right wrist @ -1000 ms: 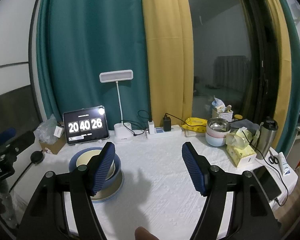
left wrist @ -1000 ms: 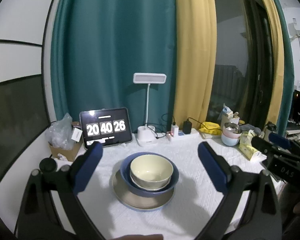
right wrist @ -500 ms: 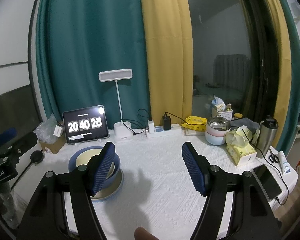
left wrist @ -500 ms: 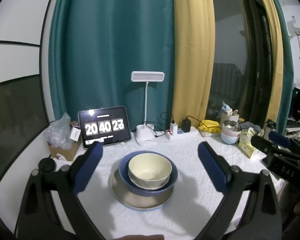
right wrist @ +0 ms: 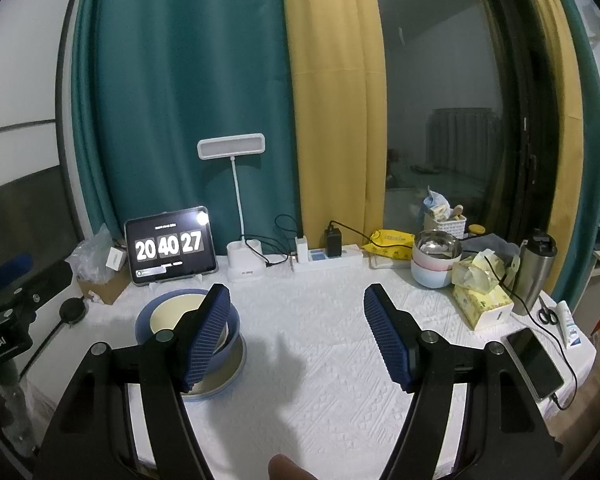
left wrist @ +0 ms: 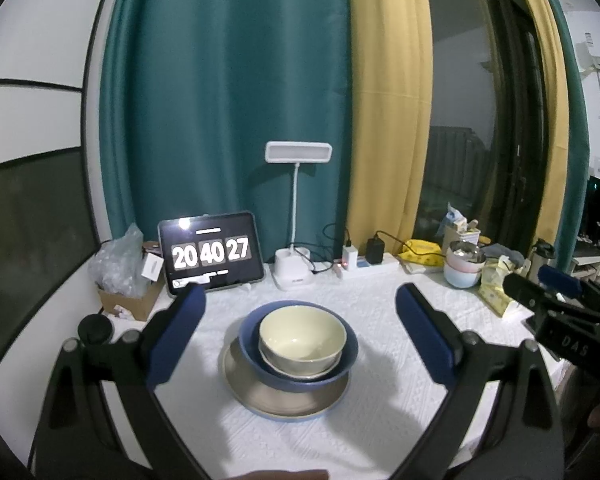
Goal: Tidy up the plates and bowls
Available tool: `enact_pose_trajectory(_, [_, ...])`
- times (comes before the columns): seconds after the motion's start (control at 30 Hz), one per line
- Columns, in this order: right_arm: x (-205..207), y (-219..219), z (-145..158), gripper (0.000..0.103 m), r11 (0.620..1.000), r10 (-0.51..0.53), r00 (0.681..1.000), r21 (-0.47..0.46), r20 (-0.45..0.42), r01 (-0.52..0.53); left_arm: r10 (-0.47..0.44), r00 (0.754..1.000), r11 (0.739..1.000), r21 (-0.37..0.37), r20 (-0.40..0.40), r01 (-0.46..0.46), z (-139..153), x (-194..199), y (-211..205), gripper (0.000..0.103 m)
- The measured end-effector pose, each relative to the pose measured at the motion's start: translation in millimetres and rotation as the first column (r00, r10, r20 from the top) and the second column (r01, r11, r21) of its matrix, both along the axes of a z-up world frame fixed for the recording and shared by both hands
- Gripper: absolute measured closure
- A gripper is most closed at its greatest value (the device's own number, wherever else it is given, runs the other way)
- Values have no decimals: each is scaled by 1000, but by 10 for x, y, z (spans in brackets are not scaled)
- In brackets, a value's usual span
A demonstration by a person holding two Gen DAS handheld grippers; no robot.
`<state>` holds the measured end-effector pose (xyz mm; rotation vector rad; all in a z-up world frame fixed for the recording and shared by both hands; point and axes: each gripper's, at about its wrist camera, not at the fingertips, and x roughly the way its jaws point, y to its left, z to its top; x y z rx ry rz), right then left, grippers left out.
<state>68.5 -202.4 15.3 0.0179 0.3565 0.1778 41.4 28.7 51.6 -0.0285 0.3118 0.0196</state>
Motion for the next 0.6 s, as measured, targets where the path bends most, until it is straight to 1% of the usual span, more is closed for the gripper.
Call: enact_pose_trajectory(0.6, [4, -22, -7, 30, 1000, 3, 1000, 0, -4, -3, 5, 1000, 1000, 3, 1, -5, 6, 0, -7, 6])
